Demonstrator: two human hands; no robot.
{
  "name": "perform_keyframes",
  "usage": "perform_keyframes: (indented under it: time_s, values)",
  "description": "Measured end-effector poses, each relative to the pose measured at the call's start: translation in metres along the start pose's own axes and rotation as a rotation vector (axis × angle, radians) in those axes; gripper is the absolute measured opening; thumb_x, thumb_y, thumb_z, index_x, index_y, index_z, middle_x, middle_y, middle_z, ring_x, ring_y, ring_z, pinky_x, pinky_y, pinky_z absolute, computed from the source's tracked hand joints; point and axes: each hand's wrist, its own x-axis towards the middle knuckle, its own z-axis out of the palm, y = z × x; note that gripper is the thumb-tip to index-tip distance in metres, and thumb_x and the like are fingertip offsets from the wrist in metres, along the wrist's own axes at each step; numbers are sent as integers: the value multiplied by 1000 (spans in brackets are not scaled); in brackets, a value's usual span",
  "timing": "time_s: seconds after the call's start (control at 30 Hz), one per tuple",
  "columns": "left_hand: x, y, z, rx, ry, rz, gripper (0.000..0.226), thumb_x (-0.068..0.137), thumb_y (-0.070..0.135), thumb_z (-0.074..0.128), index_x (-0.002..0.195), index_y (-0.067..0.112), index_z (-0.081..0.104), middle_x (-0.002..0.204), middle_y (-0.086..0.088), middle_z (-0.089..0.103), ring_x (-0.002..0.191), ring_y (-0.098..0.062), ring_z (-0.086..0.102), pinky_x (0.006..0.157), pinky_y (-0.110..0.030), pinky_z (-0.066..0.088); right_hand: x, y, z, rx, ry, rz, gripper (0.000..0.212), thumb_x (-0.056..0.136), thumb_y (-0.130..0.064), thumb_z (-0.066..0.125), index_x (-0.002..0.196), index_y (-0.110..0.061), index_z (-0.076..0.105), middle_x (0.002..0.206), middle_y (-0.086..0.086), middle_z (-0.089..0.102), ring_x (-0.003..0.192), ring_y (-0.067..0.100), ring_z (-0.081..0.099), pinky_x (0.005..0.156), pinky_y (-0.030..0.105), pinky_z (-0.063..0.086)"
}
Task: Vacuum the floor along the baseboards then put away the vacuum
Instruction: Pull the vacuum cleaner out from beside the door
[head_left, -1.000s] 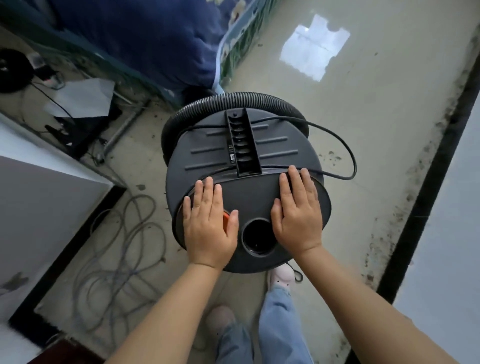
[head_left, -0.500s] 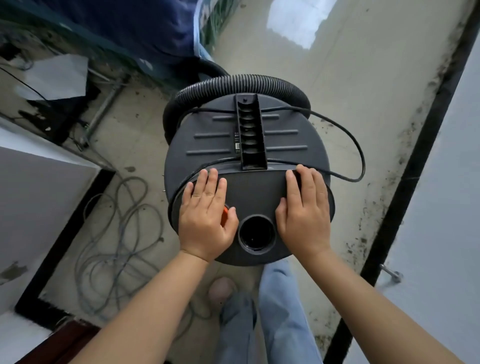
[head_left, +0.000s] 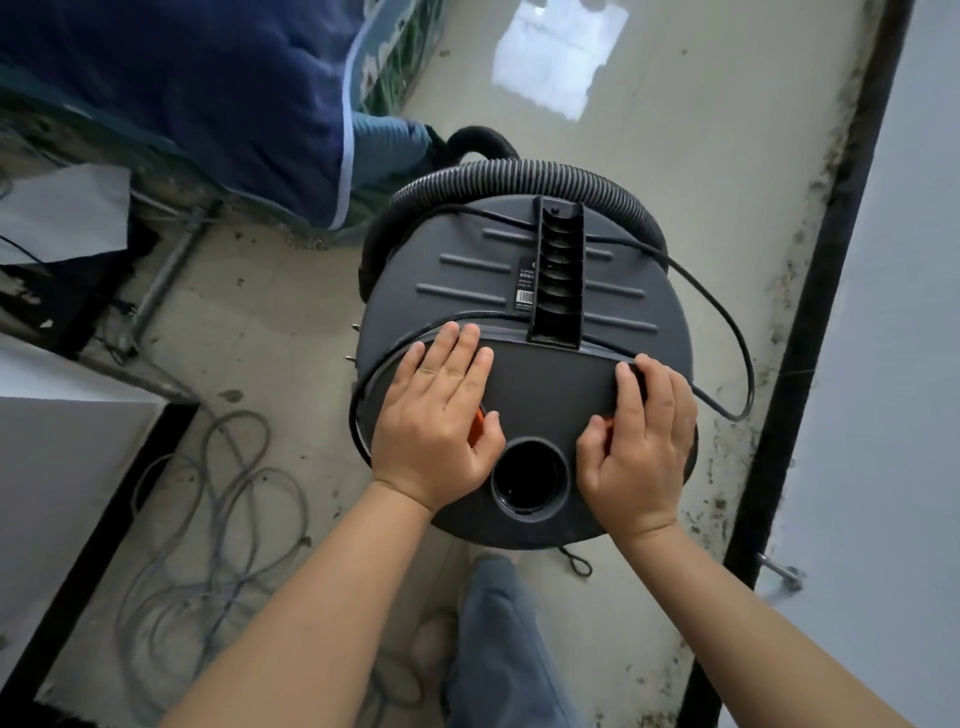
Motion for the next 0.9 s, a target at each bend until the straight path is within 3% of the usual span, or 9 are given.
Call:
perform_keyframes:
  time_s: [0.2, 0.3, 0.4, 0.57, 0.73, 0.9]
  values:
    - [84, -19, 37, -16, -40, 42, 45, 76, 22, 50, 111, -3, 65, 121, -19, 61, 118, -29, 50, 110, -32, 24, 63, 25, 31, -95, 76, 80, 40, 81, -16, 43, 119, 0, 44, 124, 17, 37, 114, 36, 38, 99, 54, 33]
    - [130, -28, 62, -8, -36, 90, 46, 78, 23, 49, 113, -4, 62, 121, -21, 60, 120, -28, 46, 112, -31, 21, 103, 44, 50, -141, 98, 94, 42, 81, -15, 43, 120, 2, 44, 126, 20, 40, 117, 36, 38, 105, 49, 27]
    - [174, -37, 85, 9, -43, 97, 47, 80, 23, 49, 116, -5, 59, 122, -24, 58, 121, -31, 48, 113, -30, 19, 146, 66, 72, -152, 122, 80, 38, 89, -15, 37, 118, 8, 50, 121, 31, 55, 118, 37, 39, 106, 44, 26]
    - [251, -50, 122, 37, -37, 76, 49, 80, 25, 47, 114, -7, 61, 121, -24, 59, 116, -36, 54, 111, -30, 19, 226, 100, 108, -219, 171, 58, 51, 101, -27, 26, 115, 10, 58, 121, 28, 59, 120, 37, 47, 111, 33, 20]
    - [337, -68, 161, 40, -24, 59, 50, 79, 28, 48, 113, -5, 62, 120, -23, 60, 114, -36, 56, 110, -31, 22, 314, 126, 145, -250, 231, 66, 54, 102, -29, 25, 111, 9, 63, 117, 26, 62, 109, 42, 59, 104, 39, 29]
    - [433, -90, 196, 31, -97, 105, 53, 77, 36, 50, 114, 0, 64, 121, -21, 60, 114, -41, 56, 103, -40, 25, 406, 161, 181, -230, 220, 91, 54, 100, -35, 28, 113, 4, 64, 120, 24, 61, 117, 37, 50, 104, 41, 28]
